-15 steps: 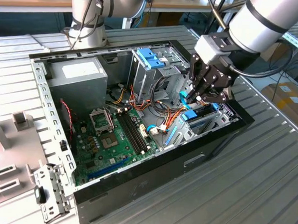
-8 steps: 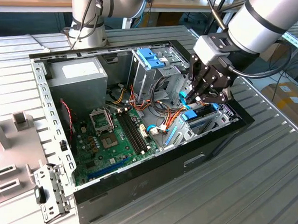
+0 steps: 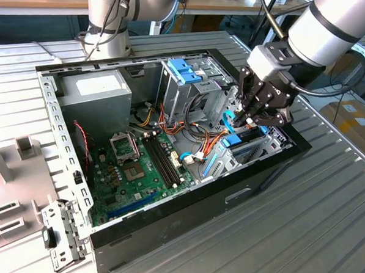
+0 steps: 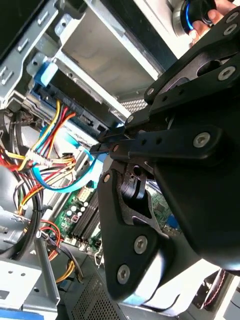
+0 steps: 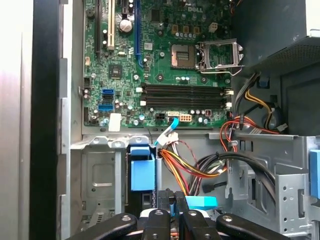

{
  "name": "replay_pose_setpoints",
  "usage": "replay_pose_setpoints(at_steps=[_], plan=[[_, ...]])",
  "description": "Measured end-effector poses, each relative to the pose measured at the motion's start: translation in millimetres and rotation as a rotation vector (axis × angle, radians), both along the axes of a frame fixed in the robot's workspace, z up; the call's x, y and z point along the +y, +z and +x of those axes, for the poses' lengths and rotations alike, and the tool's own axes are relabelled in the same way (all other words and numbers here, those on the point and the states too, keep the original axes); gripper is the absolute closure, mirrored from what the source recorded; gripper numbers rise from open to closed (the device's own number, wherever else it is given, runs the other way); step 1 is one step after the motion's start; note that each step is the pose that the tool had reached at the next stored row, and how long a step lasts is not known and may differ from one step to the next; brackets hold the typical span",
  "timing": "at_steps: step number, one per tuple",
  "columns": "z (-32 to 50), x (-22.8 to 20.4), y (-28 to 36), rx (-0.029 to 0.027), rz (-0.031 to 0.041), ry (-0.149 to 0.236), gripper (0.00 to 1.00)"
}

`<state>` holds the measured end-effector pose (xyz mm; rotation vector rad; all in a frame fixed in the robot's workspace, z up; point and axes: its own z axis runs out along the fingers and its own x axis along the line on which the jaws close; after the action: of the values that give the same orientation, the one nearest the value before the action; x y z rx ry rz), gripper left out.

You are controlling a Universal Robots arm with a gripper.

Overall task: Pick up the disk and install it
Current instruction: 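Insert the second disk wire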

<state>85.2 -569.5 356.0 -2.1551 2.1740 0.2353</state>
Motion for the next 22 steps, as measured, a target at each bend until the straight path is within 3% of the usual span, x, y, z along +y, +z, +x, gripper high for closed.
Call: replay_pose_setpoints(at_steps=[5, 9, 15, 22], plan=[[7.1, -7.2, -0.1, 0.0012, 0.0004, 0.001, 0.84], [9.8, -7.7, -1.4, 0.0021, 0.0003, 0.001, 0.84], [10.0, -12.0, -6.2, 0.0024, 0.0006, 0.002, 0.84], [10.0, -13.0, -10.4, 0.0025, 0.0000, 0.002, 0.84]])
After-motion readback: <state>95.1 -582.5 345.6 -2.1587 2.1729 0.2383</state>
